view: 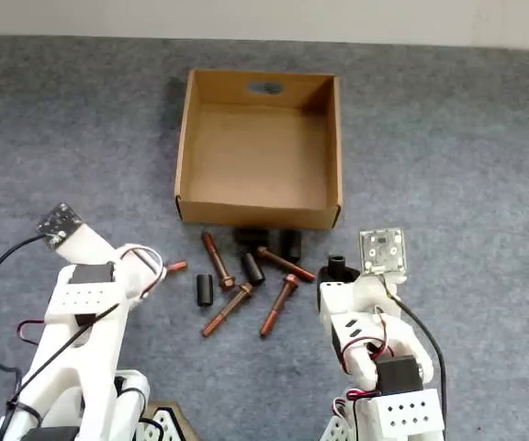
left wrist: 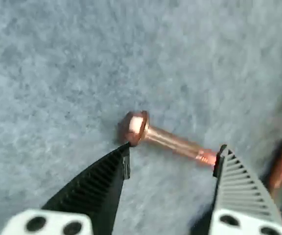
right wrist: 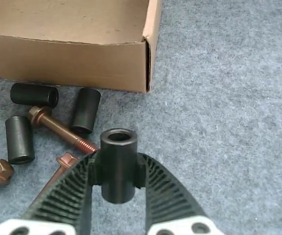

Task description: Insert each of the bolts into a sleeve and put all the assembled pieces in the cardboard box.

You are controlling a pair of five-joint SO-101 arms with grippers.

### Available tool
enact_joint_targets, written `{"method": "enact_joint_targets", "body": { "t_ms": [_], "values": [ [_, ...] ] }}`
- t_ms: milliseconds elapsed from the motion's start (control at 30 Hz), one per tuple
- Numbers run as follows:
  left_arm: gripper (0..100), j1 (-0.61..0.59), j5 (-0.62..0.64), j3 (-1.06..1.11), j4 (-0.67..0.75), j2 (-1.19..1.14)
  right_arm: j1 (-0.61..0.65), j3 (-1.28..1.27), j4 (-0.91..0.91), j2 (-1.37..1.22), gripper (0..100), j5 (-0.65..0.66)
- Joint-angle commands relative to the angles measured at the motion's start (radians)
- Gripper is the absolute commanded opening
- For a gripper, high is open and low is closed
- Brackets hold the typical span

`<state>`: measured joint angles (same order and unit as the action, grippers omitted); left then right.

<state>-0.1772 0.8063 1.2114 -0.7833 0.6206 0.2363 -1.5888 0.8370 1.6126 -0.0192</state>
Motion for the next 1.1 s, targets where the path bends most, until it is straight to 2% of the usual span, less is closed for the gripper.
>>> {"method": "enact_joint_targets", "body": {
  "t_ms": [0,200,400,700,1067],
  "values": [
    [29,-0.004,0.054,-0.008,0.052,-0.004,-0.010,0.004,0.004,0.016,0.5,-0.002],
    [29,-0.004,0.054,-0.012,0.057,-0.004,-0.010,0.004,0.004,0.016,0.5,-0.002],
    [29,-0.002,0.054,-0.010,0.146,-0.004,-0.010,0.004,0.004,0.016,0.5,-0.002],
    [29,-0.001,0.055,-0.010,0.143,-0.018,-0.010,0.004,0.004,0.016,0.5,-0.002],
    [29,-0.007,0.060,-0.191,0.141,-0.406,-0.010,0.004,0.004,0.016,0.5,-0.002]
  ]
}}
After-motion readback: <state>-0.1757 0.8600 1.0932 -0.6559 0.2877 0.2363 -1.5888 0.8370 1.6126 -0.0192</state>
